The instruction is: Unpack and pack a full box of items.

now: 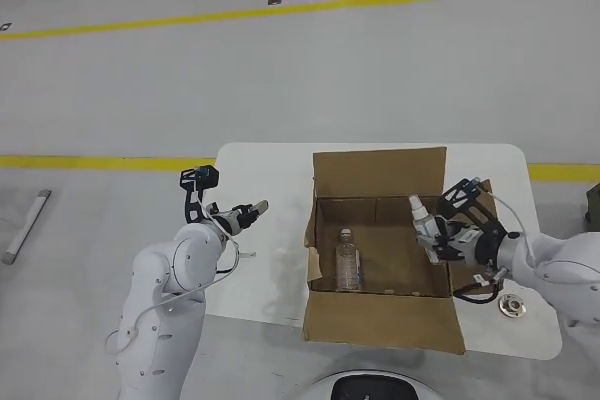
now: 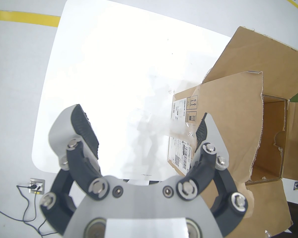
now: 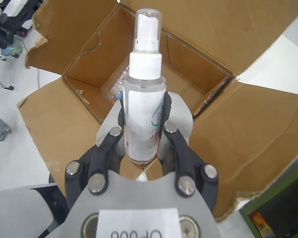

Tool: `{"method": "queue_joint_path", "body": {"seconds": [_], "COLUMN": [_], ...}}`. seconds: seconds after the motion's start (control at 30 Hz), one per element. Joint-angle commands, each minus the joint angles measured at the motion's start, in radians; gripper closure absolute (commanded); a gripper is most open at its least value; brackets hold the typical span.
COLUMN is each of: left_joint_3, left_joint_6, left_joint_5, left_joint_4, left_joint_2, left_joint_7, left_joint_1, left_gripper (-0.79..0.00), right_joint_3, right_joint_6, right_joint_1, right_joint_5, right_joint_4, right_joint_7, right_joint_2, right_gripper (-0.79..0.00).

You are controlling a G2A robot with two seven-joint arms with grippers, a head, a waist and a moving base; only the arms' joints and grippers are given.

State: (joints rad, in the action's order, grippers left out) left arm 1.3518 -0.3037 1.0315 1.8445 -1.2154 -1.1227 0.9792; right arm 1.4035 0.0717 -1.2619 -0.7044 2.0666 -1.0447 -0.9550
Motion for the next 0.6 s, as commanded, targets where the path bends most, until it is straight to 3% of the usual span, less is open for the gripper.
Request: {"method": "queue_joint_path", "body": {"seconds": [0.0, 0.27, 0.4, 0.57], "left_joint_3": [0.000, 0.000, 0.000, 0.000], "left_joint_6": [0.000, 0.000, 0.000, 0.000], "left_joint_5": [0.000, 0.000, 0.000, 0.000], "left_joint_4": [0.000, 0.000, 0.000, 0.000], "left_joint_2": [0.000, 0.000, 0.000, 0.000], "left_joint_7": [0.000, 0.000, 0.000, 0.000], "left_joint_1": [0.000, 0.000, 0.000, 0.000], "left_gripper": [-0.785, -0.785, -0.785, -0.785], "right_joint_3": [-0.089, -0.442, -0.564, -0.660], "right_joint_6": [-0.077, -0.312, -0.412, -0.468], "right_joint_1": [0.043, 0.334, 0.445, 0.527], "right_joint_5": [-0.060, -0.152, -0.152, -0.125], "right_joint_4": [-0.019, -0.216, -0.335, -0.478], "right_joint_7": [0.007, -0.021, -0.043, -0.037], "right_joint_2": [-0.010, -0.090, -0.137, -0.188], "right_gripper": [0.000, 0.000, 0.000, 0.000]}}
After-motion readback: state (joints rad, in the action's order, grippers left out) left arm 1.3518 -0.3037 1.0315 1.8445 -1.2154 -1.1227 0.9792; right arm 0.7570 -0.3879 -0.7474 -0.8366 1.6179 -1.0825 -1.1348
